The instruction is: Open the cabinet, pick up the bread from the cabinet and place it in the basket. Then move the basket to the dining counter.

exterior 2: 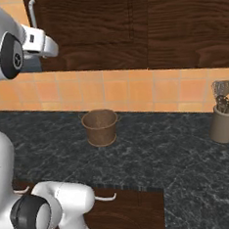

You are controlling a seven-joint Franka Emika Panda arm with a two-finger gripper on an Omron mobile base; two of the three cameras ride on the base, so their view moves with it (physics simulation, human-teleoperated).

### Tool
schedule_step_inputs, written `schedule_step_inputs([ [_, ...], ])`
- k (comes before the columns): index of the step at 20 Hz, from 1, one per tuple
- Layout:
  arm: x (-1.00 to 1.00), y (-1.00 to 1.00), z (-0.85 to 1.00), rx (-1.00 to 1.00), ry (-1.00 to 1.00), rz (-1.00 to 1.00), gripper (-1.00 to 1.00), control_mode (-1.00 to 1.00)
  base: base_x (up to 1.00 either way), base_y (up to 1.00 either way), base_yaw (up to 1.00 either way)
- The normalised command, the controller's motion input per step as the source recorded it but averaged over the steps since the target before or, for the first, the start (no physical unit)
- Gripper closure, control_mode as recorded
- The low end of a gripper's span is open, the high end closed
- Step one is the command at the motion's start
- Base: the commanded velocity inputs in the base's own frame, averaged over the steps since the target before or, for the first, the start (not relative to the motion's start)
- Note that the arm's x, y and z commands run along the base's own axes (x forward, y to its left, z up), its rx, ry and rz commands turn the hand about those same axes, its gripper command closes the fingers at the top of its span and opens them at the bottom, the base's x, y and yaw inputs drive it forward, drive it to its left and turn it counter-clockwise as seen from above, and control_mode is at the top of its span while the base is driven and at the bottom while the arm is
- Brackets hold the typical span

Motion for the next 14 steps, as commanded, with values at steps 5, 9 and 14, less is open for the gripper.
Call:
schedule_step_inputs([
  [5, 0.30, 0.49, 0.28, -0.12, -0.01, -0.08, -1.00, -1.00, 0.00, 0.00, 0.00],
  [9, 0.52, 0.33, 0.00, -0.08, 0.01, -0.03, -1.00, -1.00, 0.00, 0.00, 0.00],
  [14, 0.71, 0.30, 0.00, -0.09, 0.00, -0.01, -1.00, -1.00, 0.00, 0.00, 0.00],
])
